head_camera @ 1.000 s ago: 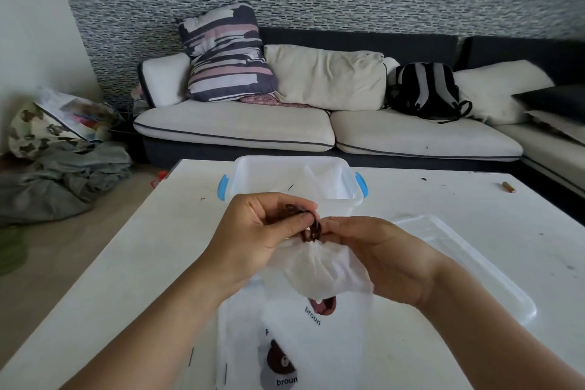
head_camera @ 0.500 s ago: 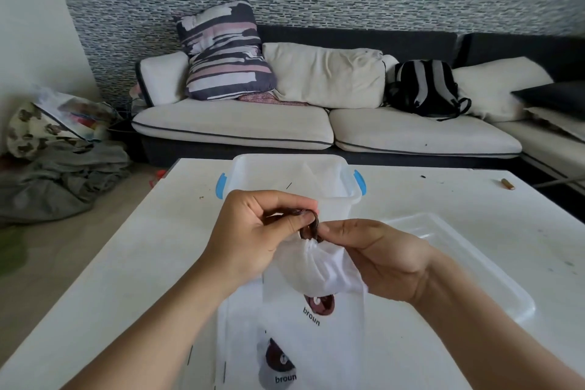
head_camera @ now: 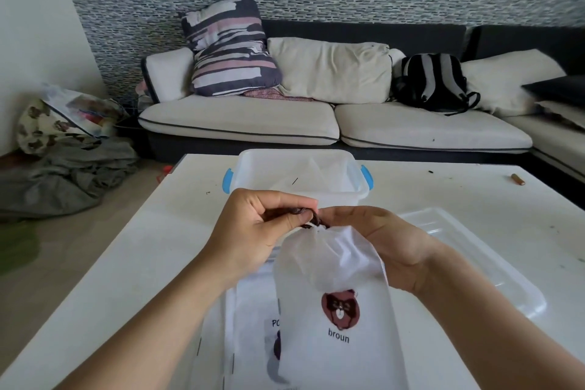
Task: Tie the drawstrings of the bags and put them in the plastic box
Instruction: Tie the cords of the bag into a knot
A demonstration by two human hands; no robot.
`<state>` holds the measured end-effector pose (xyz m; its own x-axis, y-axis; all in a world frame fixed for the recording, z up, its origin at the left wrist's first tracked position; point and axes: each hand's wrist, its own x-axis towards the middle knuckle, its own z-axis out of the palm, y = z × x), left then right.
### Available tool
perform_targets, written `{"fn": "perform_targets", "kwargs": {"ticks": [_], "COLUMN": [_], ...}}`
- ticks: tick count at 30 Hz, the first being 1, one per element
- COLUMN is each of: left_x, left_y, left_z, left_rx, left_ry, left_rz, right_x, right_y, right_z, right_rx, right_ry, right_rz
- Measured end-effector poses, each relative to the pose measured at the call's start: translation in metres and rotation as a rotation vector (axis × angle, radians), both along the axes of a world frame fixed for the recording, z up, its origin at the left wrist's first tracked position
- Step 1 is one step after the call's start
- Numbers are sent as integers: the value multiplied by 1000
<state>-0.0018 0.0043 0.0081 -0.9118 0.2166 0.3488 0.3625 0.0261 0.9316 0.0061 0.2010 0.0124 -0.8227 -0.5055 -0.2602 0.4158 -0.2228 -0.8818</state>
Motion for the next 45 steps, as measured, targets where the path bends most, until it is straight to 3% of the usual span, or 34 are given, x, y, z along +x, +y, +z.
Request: {"fn": "perform_targets", "kwargs": {"ticks": [20,36,45], "left_x": [5,4,5], "left_y": [-39,-51,-49], "left_z": [-9,-8,-5], "left_rx": [-37,-38,-116], "left_ry": [59,18,89], "left_rz": [126,57,83], "right_x": [-10,-10,-6], "right_y": [-48,-58,-51], "right_z": [-16,-12,-6], "right_rx": [-30,219,131], "right_ry": [15,365,150], "right_rz": [117,-11,30]}}
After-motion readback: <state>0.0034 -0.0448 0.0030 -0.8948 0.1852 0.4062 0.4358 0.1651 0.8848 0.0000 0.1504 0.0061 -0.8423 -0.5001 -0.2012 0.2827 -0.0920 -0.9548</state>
